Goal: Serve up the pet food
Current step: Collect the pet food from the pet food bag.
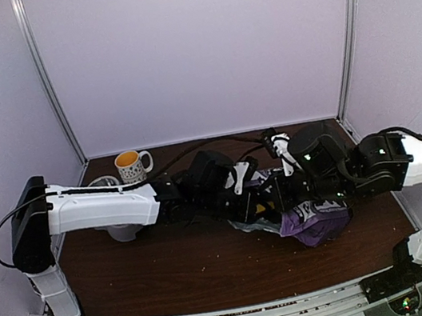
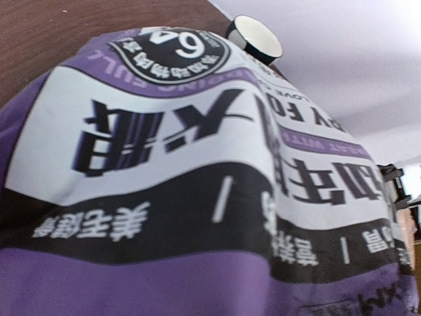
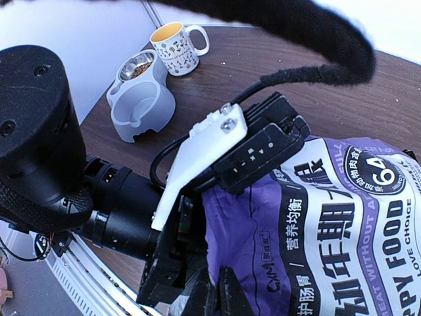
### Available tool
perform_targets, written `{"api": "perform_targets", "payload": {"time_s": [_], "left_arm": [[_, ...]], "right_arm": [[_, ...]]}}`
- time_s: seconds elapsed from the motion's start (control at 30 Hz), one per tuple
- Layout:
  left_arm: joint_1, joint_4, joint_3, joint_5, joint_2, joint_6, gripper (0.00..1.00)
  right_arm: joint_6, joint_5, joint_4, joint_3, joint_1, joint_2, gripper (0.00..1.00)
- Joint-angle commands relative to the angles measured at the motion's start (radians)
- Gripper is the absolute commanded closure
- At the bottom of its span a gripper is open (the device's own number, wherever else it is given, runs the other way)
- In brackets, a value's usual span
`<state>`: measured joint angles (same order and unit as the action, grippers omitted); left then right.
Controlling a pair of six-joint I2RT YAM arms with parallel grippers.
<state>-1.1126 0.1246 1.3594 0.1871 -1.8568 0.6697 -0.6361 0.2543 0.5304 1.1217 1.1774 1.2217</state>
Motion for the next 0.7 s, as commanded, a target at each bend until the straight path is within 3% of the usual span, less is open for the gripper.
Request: {"api": "perform_targets", "payload": {"time_s": [0.0,0.37,0.67], "left_arm": [[-0.033,-0.143,-0.048,0.270,0.005,0.065,1.00],[-0.035,-0.310,-0.139,0.379,0.103,0.144,1.00],[-0.018,-0.303,-0.285,0.297,0.270,0.258,1.00]], "right_arm": [[-0.020,0.029,-0.094,0.005,-0.021,-0.055,1.00],[-0.028,0.035,-0.075,-0.007,-0.041,-0.081,1.00],[-0.032,0.040,-0.054,-0.011,-0.050,-0.102,1.00]]}}
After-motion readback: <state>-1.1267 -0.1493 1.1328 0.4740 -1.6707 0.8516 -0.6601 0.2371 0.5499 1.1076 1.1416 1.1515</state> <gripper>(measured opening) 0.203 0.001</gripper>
